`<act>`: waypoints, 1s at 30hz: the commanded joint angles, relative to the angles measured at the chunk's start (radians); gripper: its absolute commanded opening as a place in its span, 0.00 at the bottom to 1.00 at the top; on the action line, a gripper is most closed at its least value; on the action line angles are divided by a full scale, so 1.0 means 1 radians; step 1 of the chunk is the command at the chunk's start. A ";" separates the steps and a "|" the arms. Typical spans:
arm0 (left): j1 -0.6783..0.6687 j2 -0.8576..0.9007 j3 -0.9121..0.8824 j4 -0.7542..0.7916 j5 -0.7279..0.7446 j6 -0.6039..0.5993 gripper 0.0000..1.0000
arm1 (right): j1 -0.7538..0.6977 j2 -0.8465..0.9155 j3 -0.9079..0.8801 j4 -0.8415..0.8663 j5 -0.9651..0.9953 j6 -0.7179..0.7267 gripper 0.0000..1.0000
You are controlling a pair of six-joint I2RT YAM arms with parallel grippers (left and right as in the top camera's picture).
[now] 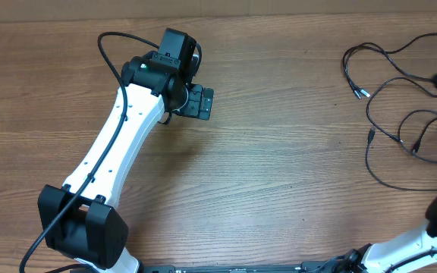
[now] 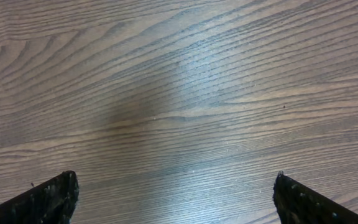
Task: Untangle cables
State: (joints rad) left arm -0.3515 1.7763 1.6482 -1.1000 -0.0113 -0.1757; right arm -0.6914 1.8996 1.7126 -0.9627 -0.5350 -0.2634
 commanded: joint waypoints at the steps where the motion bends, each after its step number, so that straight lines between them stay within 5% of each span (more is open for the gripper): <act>1: -0.002 -0.011 0.010 0.001 0.012 0.019 1.00 | 0.084 0.008 -0.007 -0.015 0.005 -0.006 1.00; 19: -0.002 -0.011 0.010 0.001 0.012 0.019 1.00 | 0.541 0.008 -0.007 -0.093 0.063 0.003 1.00; 30: -0.002 -0.011 0.010 0.001 0.012 0.019 1.00 | 0.688 0.008 -0.007 -0.090 0.063 0.002 1.00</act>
State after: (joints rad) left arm -0.3515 1.7763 1.6482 -1.1000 -0.0113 -0.1757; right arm -0.0097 1.9015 1.7126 -1.0576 -0.4805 -0.2623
